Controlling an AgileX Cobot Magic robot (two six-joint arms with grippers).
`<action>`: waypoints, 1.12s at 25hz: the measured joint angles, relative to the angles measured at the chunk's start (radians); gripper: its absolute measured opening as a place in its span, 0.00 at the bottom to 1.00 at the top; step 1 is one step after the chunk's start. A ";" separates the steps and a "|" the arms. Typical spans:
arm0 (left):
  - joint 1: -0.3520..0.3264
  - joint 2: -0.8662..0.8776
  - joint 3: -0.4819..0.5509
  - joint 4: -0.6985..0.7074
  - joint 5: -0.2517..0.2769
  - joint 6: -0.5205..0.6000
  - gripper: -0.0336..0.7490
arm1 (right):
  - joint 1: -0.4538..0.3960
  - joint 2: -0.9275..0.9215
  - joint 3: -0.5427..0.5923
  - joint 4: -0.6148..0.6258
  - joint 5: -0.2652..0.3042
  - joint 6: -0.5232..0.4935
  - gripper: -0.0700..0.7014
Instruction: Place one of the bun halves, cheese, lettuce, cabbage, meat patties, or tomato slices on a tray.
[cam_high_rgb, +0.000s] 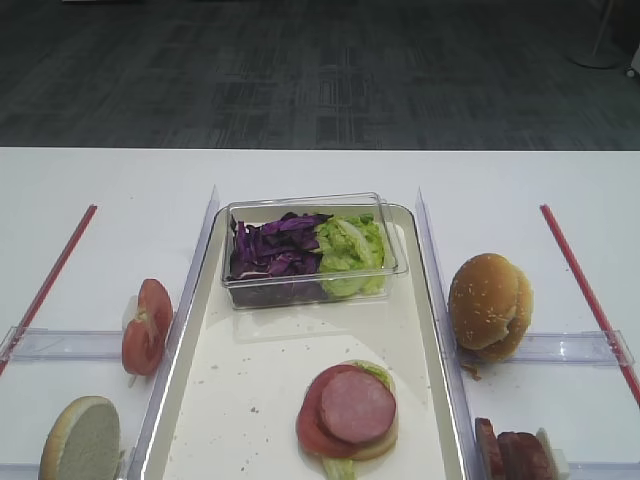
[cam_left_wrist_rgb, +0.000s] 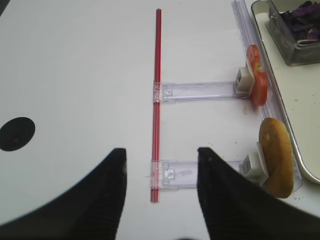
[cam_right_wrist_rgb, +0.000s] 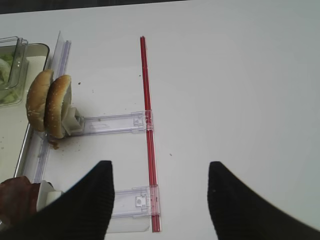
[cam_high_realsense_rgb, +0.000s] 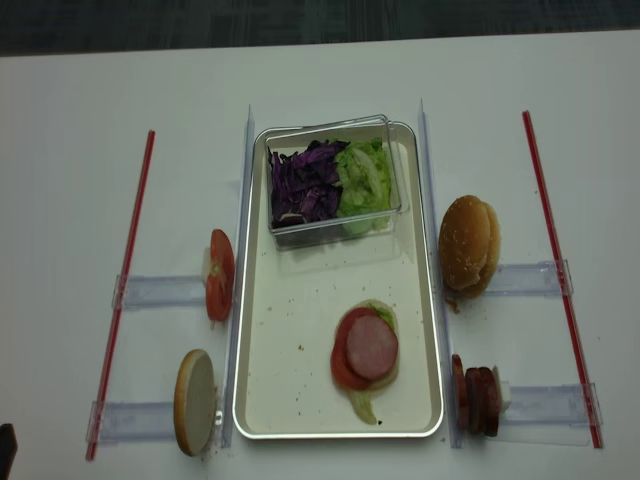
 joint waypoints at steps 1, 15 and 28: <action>0.000 0.000 0.000 0.000 0.000 0.000 0.43 | 0.000 0.000 0.000 0.000 0.000 0.000 0.67; 0.000 0.000 0.000 0.000 0.000 0.000 0.43 | 0.000 0.000 0.000 0.000 0.000 0.002 0.67; 0.000 0.000 0.000 0.000 0.000 0.000 0.43 | 0.000 0.000 0.000 0.000 0.000 0.002 0.67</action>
